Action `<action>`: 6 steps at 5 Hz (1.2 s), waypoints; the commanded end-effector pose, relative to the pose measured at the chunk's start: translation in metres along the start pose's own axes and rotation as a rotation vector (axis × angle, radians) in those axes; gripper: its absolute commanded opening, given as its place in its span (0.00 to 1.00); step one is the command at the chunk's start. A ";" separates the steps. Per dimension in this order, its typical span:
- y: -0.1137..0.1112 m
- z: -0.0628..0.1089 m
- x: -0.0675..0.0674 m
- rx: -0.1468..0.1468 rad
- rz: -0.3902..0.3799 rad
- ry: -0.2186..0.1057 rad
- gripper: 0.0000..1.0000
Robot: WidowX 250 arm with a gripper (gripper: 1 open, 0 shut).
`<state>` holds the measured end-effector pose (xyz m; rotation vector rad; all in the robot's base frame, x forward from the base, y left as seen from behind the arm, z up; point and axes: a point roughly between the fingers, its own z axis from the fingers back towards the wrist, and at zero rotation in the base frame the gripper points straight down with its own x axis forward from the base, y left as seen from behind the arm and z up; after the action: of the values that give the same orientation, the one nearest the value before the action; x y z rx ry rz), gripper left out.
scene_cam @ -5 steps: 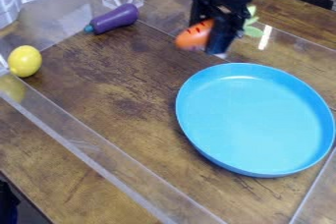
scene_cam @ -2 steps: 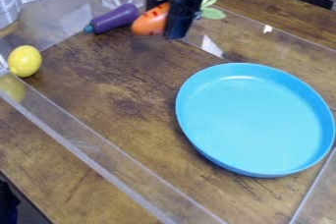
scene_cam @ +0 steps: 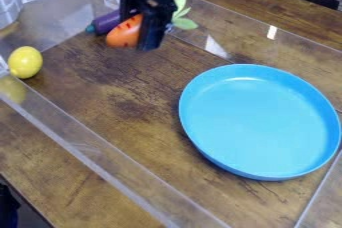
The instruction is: Remove the carrot from the blue tray and put it on the table
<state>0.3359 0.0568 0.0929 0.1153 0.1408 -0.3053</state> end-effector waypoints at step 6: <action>0.050 -0.046 -0.015 0.020 0.065 0.006 0.00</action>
<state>0.3299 0.1071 0.0428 0.1253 0.1726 -0.2587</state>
